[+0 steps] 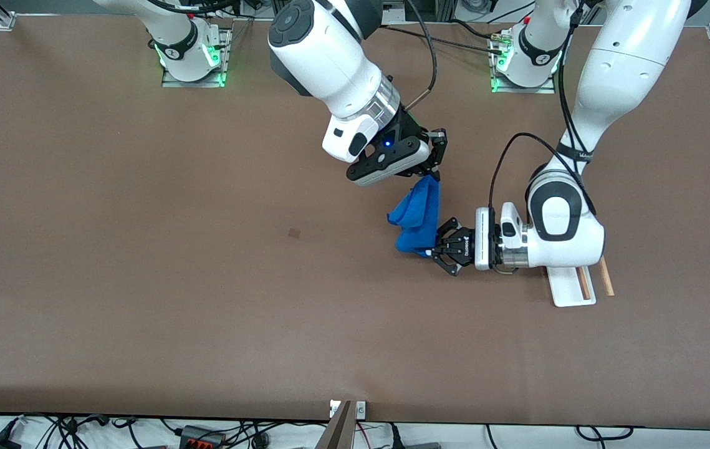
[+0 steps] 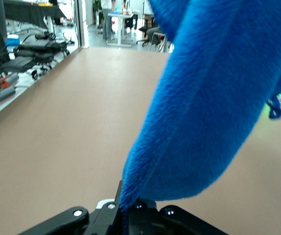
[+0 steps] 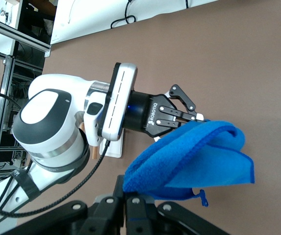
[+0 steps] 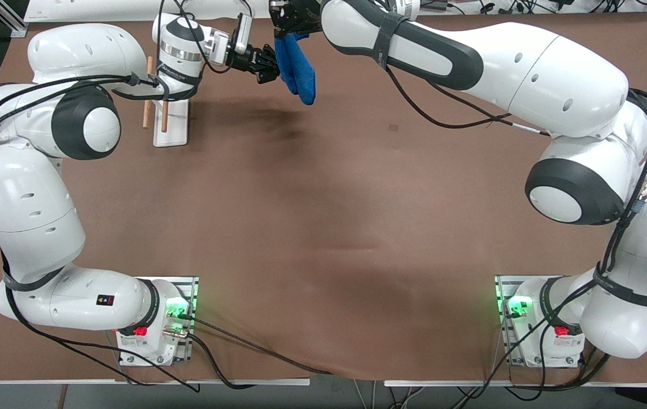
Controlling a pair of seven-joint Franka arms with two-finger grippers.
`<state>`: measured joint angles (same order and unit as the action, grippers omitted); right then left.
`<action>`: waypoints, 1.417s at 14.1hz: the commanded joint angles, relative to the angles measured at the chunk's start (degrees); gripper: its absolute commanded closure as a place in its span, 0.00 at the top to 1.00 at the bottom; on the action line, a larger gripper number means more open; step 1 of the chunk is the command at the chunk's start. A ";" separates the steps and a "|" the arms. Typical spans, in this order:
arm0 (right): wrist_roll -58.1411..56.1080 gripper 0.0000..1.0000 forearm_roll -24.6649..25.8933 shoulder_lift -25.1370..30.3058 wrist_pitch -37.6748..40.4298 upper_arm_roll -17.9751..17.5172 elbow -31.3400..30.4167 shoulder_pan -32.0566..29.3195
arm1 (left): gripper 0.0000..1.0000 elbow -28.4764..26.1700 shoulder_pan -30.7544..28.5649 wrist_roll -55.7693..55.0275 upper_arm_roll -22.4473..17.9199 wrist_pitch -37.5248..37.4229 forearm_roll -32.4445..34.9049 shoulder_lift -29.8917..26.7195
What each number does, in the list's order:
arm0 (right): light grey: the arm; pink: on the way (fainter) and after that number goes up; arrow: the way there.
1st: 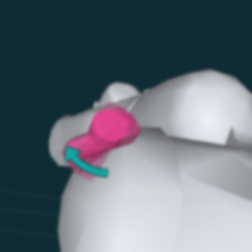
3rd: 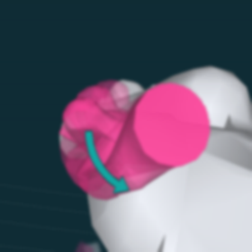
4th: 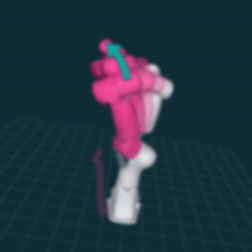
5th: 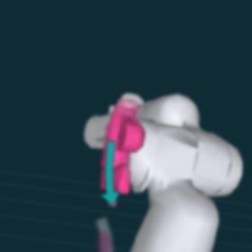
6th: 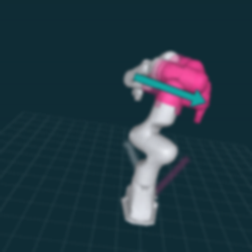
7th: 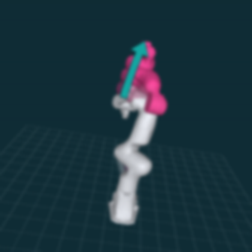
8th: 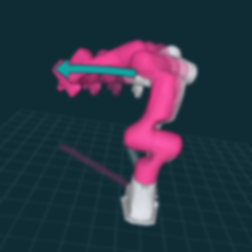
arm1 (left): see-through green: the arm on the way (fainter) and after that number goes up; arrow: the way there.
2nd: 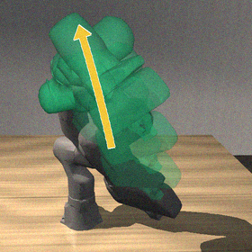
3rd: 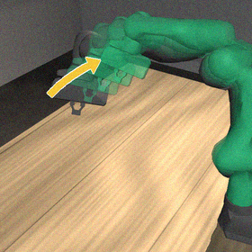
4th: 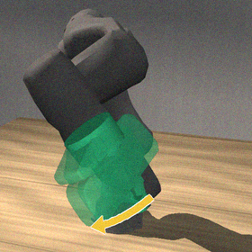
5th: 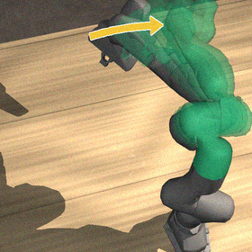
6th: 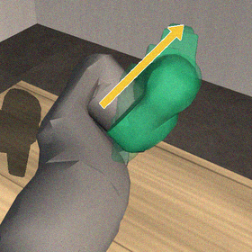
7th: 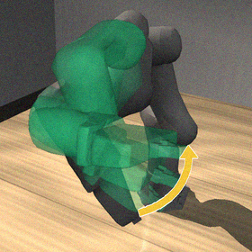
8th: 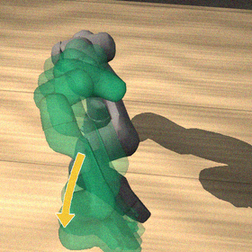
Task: Pass towel and hang on rack
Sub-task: 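Close the left gripper on the towel and open the right gripper, then carry the towel with the left gripper over the wooden dowels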
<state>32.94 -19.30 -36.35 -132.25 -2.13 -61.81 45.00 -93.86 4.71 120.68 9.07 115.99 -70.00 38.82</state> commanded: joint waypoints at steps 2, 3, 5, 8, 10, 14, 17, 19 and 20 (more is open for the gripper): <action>0.37 1.00 0.49 -0.48 0.32 0.80 1.08 0.35 | 0.01 1.14 -0.75 -15.34 -2.57 -0.94 13.02 -5.05; 0.28 1.00 1.54 -0.22 0.41 0.89 0.04 -0.17 | 0.01 0.88 -1.45 -18.86 -2.57 -1.64 15.83 -6.72; 0.11 1.00 7.75 2.50 1.99 1.94 -4.08 -0.53 | 0.01 1.05 -2.69 -28.16 -2.74 -4.36 23.03 -9.36; -0.16 1.00 12.97 4.44 10.57 7.55 -5.86 -0.53 | 0.01 1.22 -5.05 -43.81 -2.74 -8.74 31.31 -12.80; -0.60 1.00 13.06 6.02 19.97 12.73 -5.86 -0.88 | 0.01 1.49 -7.34 -54.36 -2.92 -11.39 35.09 -14.20; -2.70 1.00 12.97 7.08 30.89 22.32 -5.86 -2.11 | 0.00 5.87 -8.14 -75.61 -2.92 -16.66 51.17 -16.67; -4.54 1.00 12.97 6.82 33.73 23.57 -5.86 -5.70 | 0.01 7.46 -8.32 -94.60 -3.00 -21.85 54.00 -16.23; -9.01 1.00 12.71 6.64 33.90 23.48 -5.95 -8.08 | 0.00 7.38 -9.98 -101.07 -3.09 -22.39 54.36 -15.18; -11.47 1.00 12.36 6.82 33.73 23.48 -6.30 -9.57 | 0.00 7.46 -11.12 -100.64 -3.09 -22.39 54.53 -14.39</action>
<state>25.35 -6.95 -30.37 -99.14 21.82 -67.24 37.54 -87.51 -4.27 22.95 5.89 94.88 -16.72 22.71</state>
